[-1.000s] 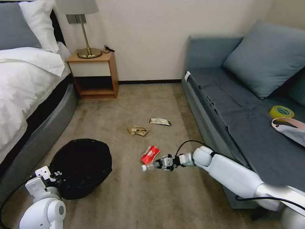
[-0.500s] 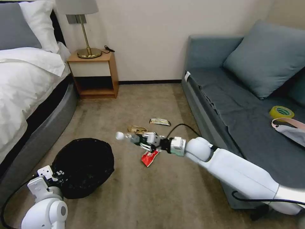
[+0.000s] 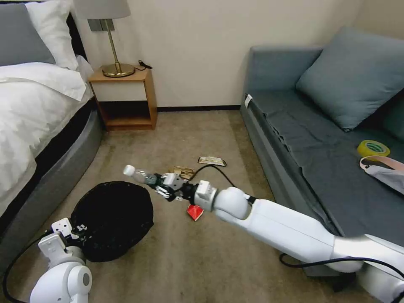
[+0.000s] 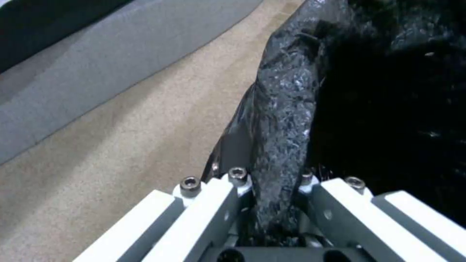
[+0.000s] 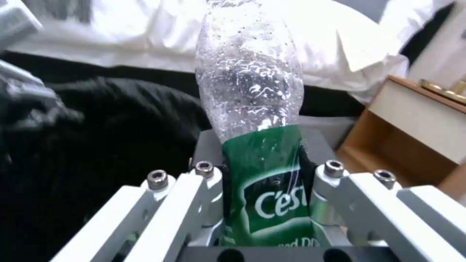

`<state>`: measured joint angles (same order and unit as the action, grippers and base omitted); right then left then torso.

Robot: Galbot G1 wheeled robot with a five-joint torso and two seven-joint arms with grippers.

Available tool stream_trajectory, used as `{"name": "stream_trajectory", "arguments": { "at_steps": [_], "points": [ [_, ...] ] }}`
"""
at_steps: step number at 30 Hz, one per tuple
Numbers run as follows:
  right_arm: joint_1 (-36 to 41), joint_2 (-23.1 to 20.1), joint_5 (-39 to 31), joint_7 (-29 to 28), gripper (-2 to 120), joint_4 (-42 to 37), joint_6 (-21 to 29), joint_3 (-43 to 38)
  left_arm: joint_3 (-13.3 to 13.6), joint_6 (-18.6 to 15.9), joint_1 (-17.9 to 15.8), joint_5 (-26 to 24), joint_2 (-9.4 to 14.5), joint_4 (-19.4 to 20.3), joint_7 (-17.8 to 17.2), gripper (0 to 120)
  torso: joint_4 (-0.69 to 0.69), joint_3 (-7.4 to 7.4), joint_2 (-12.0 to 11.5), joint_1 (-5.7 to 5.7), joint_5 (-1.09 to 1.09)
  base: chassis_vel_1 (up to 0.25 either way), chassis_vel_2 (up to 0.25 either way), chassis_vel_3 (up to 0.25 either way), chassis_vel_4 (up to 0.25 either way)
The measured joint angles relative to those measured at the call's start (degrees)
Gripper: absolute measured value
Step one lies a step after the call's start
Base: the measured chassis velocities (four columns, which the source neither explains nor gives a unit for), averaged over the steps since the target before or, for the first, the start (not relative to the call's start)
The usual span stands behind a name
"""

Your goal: Pick up the trash bin, then pick up the garbage on the floor and place it into the trash bin.

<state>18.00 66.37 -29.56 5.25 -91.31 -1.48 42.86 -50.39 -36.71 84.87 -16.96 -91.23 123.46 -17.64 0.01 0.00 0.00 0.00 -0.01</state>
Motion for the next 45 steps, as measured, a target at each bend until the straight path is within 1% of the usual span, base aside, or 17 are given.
{"name": "stream_trajectory", "arguments": {
  "at_steps": [2,3,5,16,18,26,30,31,32,35,36,37,39,41,42,44,45],
  "points": [
    [0.0,0.0,0.0,0.0,21,0.0,0.0,0.0,0.0,0.0,0.0,0.0,0.0,0.0,0.0,1,0.0,0.0,0.0,0.0,0.0,0.0,0.0,0.0,0.0],
    [-0.4,1.8,0.0,-0.7,21,0.6,0.3,1.3,0.2,0.0,0.0,0.3,-0.2,0.1,0.1,1,0.01,0.0,0.0,0.0,0.0,0.0,0.0,0.0,0.0],
    [-0.7,2.9,-0.3,-1.8,21,1.1,0.8,2.6,0.5,0.0,0.0,0.6,-0.4,0.1,0.1,1,0.0,0.0,0.0,0.0,0.0,0.0,0.0,0.0,0.0],
    [-1.9,6.9,-1.4,-6.0,21,4.2,2.6,8.7,1.0,0.0,0.2,1.5,-0.9,0.9,0.4,1,0.0,0.0,0.0,0.01,0.0,0.0,0.0,0.0,0.0],
    [-2.1,8.2,-1.3,-6.8,21,6.4,2.7,10.4,1.2,0.0,0.5,1.7,-0.9,1.6,0.5,1,0.0,0.0,0.0,0.0,0.0,0.0,0.0,0.0,0.0],
    [-2.6,9.4,-0.6,-7.6,21,10.2,1.8,12.7,1.4,0.1,1.0,2.0,-0.9,2.9,0.7,1,0.0,0.0,0.0,0.0,0.0,0.0,0.0,0.0,0.0],
    [-2.6,9.5,-0.2,-8.1,22,10.7,1.7,12.8,1.4,0.1,1.1,2.2,-0.9,3.2,0.8,1,0.0,0.0,0.0,0.0,0.01,0.0,0.0,0.0,0.0],
    [-2.6,9.5,-0.2,-8.2,25,10.7,1.8,12.8,1.5,0.2,1.1,2.2,-0.9,3.2,0.8,1,0.0,0.0,0.0,0.0,0.01,0.0,0.0,0.0,0.0],
    [-2.6,9.5,-0.2,-8.2,25,10.7,1.8,12.8,1.5,0.2,1.1,2.2,-0.9,3.2,0.8,1,0.0,0.0,0.0,0.0,0.01,0.0,0.0,0.0,0.0],
    [-2.6,9.2,-0.2,-8.8,39,10.2,2.2,12.7,1.6,0.2,1.2,2.4,-0.9,3.3,0.9,1,-0.01,0.0,0.0,0.0,0.01,0.0,0.0,0.0,0.0],
    [-2.6,9.2,-0.2,-8.8,39,10.2,2.2,12.7,1.6,0.2,1.2,2.4,-0.9,3.3,0.9,1,-0.01,0.0,0.0,0.0,0.01,0.0,0.0,0.0,0.0],
    [-2.4,9.1,-0.3,-9.0,45,10.0,2.4,12.5,1.6,0.2,1.2,2.5,-0.9,3.3,0.9,1,-0.01,0.0,0.0,0.0,0.01,0.0,0.0,0.0,0.0],
    [-2.2,9.0,-0.3,-9.0,54,9.7,2.5,12.4,1.7,0.2,1.2,2.6,-0.9,3.3,1.0,1,-0.01,0.0,0.0,0.0,0.01,0.0,0.0,0.0,0.0],
    [-2.2,9.0,-0.3,-9.0,55,9.7,2.5,12.4,1.7,0.3,1.2,2.6,-0.9,3.3,1.0,1,-0.01,0.0,0.0,0.0,0.0,0.0,0.0,0.0,0.0],
    [-2.1,9.0,-0.3,-9.1,62,9.6,2.6,12.3,1.7,0.3,1.2,2.7,-0.9,3.3,1.0,1,-0.01,0.0,0.0,0.0,0.01,0.0,0.0,0.0,0.0],
    [-2.1,9.1,-0.3,-9.1,73,9.5,2.6,12.2,1.7,0.3,1.2,2.7,-0.9,3.2,1.0,1,-0.01,0.0,0.0,0.0,0.01,0.0,0.0,0.0,0.0],
    [-2.1,9.1,-0.3,-9.1,73,9.5,2.6,12.2,1.7,0.3,1.2,2.7,-0.9,3.2,1.0,1,-0.01,0.0,0.0,0.0,0.01,0.0,0.0,0.0,0.0]
  ]
}}
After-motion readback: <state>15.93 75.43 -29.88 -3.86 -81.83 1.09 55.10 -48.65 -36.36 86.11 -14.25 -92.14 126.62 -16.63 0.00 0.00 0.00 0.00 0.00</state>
